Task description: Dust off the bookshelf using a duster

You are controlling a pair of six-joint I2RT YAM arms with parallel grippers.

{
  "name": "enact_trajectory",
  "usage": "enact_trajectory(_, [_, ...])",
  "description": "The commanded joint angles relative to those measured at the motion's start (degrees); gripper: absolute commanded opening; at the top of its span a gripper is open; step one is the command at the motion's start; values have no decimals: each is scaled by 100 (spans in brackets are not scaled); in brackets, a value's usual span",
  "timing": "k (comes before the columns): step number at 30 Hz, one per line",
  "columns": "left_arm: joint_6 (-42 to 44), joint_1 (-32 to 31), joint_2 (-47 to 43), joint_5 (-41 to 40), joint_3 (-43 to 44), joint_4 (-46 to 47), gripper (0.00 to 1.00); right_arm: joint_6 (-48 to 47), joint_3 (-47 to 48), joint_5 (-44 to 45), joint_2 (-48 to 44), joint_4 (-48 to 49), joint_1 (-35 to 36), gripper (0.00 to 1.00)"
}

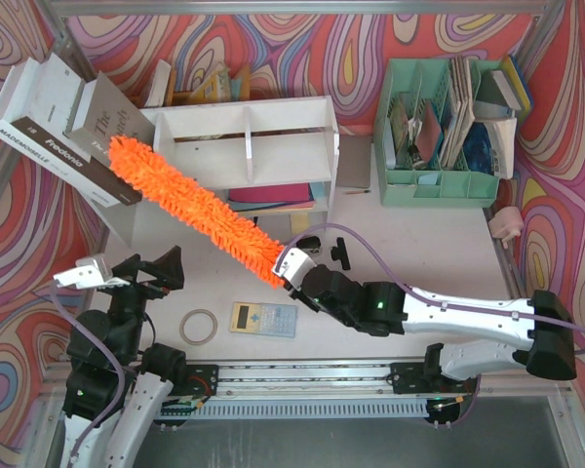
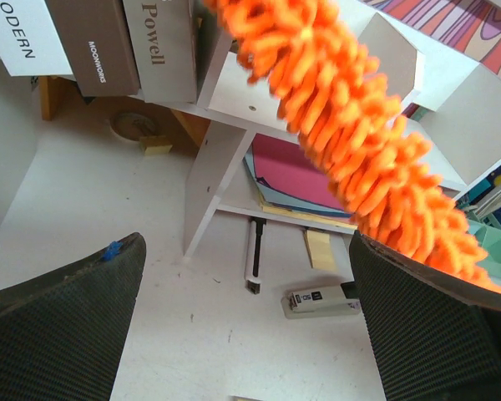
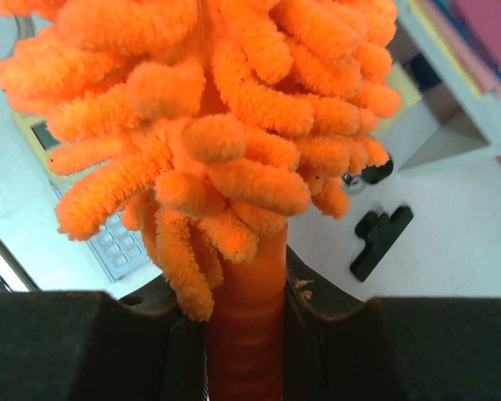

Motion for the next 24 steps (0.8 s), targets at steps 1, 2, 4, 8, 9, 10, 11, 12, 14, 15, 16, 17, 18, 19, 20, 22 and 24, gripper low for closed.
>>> enact_trajectory(1, [-30,41,95,-26,-46,-15,98,510,-354,240,-61,82,13,0])
enact_trajectory(2, [-29,43,104,-29,-51,-4,98,591,-435,257,-86,50,13,0])
enact_trajectory(4, [-28,40,121,-25,-45,-3,98,639,-537,308,-155,19,13,0])
enact_trajectory(8, [-28,45,160,6,-48,4,98,432,-365,414,-293,98,12,0])
enact_trajectory(9, [-27,44,162,10,-41,2,98,347,-247,411,-281,125,8,0])
enact_trajectory(10, [-20,43,166,10,-44,-2,98,263,-100,379,-244,144,10,0])
enact_trajectory(11, [-19,41,158,10,-38,-6,98,188,45,347,-184,178,10,0])
enact_trajectory(12, [-19,42,150,10,-37,-6,98,127,202,335,-81,201,11,0])
enact_trajectory(14, [-19,43,116,-13,-42,-6,98,-10,526,326,92,261,12,0])
enact_trajectory(15, [-19,43,105,-20,-37,-10,98,-65,646,334,167,309,10,0])
enact_trajectory(16, [-19,43,91,-24,-47,-11,98,-88,736,364,230,361,12,0])
enact_trajectory(17, [-20,43,78,-32,-51,-13,98,-82,803,399,298,413,8,0])
enact_trajectory(18, [-19,48,68,-41,-50,-9,98,-80,835,417,343,485,6,0])
enact_trajectory(19, [-19,45,65,-42,-51,-10,98,-70,863,409,384,514,3,0])
enact_trajectory(20, [-19,39,57,-44,-45,-16,98,-26,881,412,447,514,2,0])
enact_trajectory(22, [-19,43,58,-42,-49,-15,98,98,857,446,584,475,4,0])
enact_trajectory(24, [-19,43,65,-29,-45,-13,98,270,761,479,706,434,-2,0])
